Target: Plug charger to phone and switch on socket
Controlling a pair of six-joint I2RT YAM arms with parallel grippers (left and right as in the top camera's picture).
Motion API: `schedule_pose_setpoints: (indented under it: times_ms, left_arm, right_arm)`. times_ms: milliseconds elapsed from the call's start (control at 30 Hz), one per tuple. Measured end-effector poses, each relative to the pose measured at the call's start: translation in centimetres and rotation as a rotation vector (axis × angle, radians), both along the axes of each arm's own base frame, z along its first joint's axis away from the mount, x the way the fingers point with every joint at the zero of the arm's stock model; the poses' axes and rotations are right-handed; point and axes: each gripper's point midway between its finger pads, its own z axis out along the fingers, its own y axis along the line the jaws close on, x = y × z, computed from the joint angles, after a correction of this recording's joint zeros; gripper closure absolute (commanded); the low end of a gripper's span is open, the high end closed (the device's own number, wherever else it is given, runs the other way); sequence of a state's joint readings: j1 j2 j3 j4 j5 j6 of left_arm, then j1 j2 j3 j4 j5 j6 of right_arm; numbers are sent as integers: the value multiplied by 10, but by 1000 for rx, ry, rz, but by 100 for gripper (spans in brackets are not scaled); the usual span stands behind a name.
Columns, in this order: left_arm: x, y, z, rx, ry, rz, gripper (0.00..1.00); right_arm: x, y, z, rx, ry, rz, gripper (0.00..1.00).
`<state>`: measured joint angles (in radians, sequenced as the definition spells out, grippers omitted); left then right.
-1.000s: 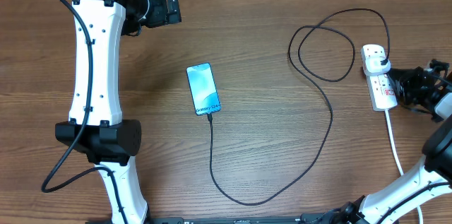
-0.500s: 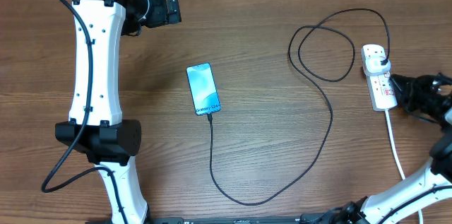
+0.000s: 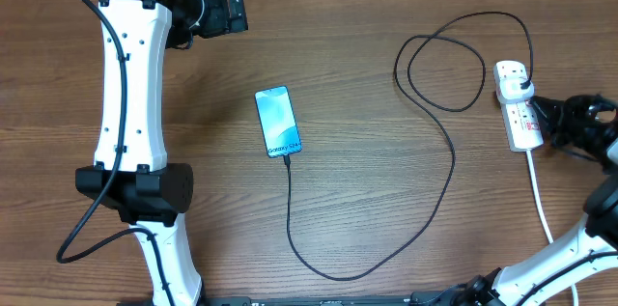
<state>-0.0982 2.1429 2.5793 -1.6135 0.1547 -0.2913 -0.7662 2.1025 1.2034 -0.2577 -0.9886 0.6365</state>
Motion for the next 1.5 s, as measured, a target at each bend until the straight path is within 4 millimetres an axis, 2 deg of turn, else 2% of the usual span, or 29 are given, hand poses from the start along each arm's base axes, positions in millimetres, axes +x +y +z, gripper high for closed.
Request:
schedule_pose_setpoints:
  times_ms: [100, 233, 333, 467, 600, 633, 733, 900, 1167, 1300, 1500]
  left_arm:
    - [0, 0, 0, 2, 0, 1, 0]
    - [0, 0, 0, 2, 0, 1, 0]
    - [0, 0, 0, 2, 0, 1, 0]
    - [0, 0, 0, 2, -1, 1, 0]
    - [0, 0, 0, 2, -1, 1, 0]
    - [0, 0, 0, 2, 0, 1, 0]
    - [0, 0, 0, 2, 0, 1, 0]
    - [0, 0, 0, 2, -1, 1, 0]
    - [0, 0, 0, 2, -1, 1, 0]
    - [0, 0, 0, 2, -1, 1, 0]
    - [0, 0, 0, 2, 0, 1, 1]
  right_arm:
    - [1, -3, 15, -10, 35, 20, 96]
    - [-4, -20, 52, -103, 45, 5, 96]
    - [-16, -36, 104, -237, 28, -30, 96]
    - [-38, -38, 163, -415, 61, -64, 96]
    - [-50, -41, 207, -595, 94, -96, 96]
    - [-51, -41, 210, -627, 110, -96, 96]
    - [-48, -33, 205, -679, 154, -64, 96]
    - [-24, -26, 183, -687, 128, -5, 96]
    - [-18, -35, 110, -549, 94, 25, 96]
    - [-22, -38, 83, -466, 97, 29, 96]
    - [-19, -35, 58, -396, 109, 52, 96]
